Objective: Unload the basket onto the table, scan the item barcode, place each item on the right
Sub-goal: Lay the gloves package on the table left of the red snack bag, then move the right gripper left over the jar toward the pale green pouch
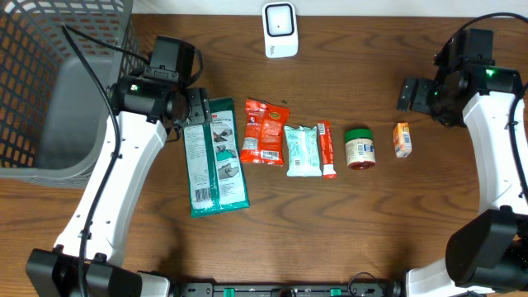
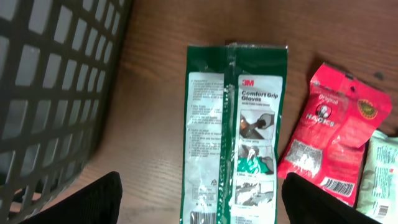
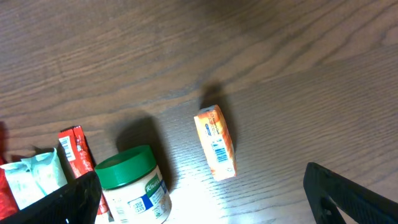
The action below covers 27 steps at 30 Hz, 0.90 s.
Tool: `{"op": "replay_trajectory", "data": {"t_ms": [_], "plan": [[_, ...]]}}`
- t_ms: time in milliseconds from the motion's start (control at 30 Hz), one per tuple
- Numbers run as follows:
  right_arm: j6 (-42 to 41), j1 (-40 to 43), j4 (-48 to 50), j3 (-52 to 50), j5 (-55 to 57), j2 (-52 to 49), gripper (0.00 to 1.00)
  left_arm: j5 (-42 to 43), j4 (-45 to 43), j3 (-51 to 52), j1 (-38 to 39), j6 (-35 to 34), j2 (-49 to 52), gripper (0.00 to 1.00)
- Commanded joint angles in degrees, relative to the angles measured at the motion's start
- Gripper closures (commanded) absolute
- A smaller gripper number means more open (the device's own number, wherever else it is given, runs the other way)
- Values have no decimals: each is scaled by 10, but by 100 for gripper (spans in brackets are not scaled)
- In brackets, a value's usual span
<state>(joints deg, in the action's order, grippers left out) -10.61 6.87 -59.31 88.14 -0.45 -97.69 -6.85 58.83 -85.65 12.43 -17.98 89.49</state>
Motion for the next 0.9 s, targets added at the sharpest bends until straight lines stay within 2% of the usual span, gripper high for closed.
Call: {"op": "replay_trajectory", "data": {"t_ms": [0, 233, 400, 467, 533, 567, 600, 633, 767, 800, 867], "plan": [[4, 2, 7, 10, -1, 9, 1, -9, 22, -13, -1, 2, -5, 17], [4, 2, 28, 10, -28, 9, 1, -9, 22, -12, -1, 2, -5, 16], [4, 2, -26, 10, -93, 9, 1, -9, 22, -12, -1, 2, -5, 16], [20, 3, -42, 11, -97, 11, 26, -9, 22, -12, -1, 2, -5, 16], [56, 3, -65, 16, -97, 23, 64, -9, 22, -12, -1, 2, -5, 16], [63, 3, -75, 22, -97, 30, 79, -9, 22, -12, -1, 2, -5, 16], [65, 3, -85, 29, -96, 38, 90, -9, 22, -12, -1, 2, -5, 16], [65, 3, -102, 44, -95, 52, 94, -9, 22, -12, -1, 2, -5, 16], [64, 3, -164, 110, -95, 88, 95, -9, 22, -12, -1, 2, -5, 16], [64, 3, -181, 131, -95, 91, 93, -9, 22, -12, -1, 2, -5, 16], [64, 3, -217, 180, -97, 92, 82, -9, 22, -12, -1, 2, -5, 16]]}}
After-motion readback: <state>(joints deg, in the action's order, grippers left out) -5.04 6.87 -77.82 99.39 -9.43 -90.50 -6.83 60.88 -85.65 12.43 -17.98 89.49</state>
